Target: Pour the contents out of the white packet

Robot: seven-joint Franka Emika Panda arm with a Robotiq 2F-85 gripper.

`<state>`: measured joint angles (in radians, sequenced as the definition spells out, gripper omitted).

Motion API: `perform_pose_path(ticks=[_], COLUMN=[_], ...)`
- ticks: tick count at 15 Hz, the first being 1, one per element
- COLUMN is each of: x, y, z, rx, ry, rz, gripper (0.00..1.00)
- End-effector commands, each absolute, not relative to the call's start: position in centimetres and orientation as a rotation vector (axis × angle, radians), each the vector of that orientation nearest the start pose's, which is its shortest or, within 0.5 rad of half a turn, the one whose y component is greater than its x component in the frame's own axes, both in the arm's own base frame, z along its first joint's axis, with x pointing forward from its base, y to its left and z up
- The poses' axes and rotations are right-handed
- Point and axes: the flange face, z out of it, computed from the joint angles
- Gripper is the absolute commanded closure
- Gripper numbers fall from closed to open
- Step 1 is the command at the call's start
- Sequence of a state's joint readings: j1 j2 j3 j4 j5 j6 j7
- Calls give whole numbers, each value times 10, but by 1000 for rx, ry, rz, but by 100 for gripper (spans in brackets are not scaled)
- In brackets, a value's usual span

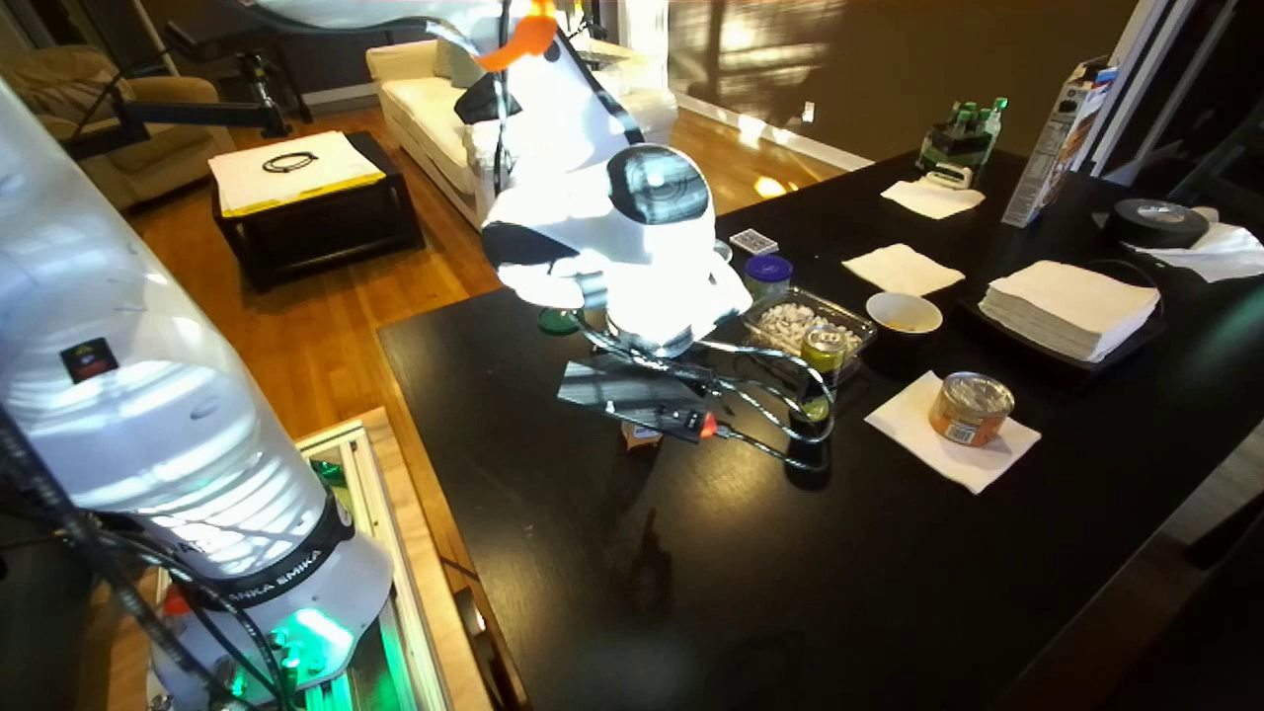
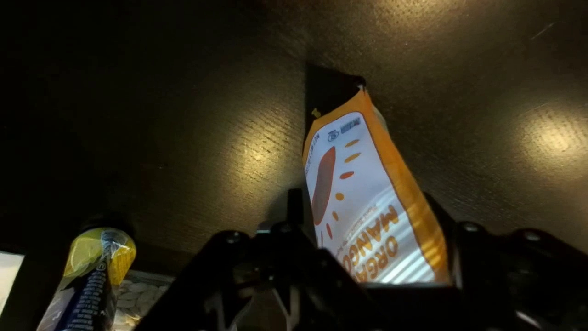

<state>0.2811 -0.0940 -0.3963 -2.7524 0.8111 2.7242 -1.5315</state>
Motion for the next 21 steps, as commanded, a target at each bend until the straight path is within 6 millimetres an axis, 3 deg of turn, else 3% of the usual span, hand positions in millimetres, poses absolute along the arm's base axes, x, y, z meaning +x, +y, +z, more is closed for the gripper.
perform_pose_path(ticks=[1,5,8,10,11,13,18,21], x=[390,402,417,429,433,431,421,422], y=[-64,-52,-42,-30,-27,-20,5,18], z=[240,249,239,243,251,295,336,373], rx=[-2752,-2827,-2913,-2962,-2990,-3072,-3195,-3201], ry=[-943,-970,-1002,-1024,-1029,-1047,-1154,-1213], rz=[-387,-284,-150,-91,-57,56,466,676], gripper=[70,97,100,99,98,98,98,98])
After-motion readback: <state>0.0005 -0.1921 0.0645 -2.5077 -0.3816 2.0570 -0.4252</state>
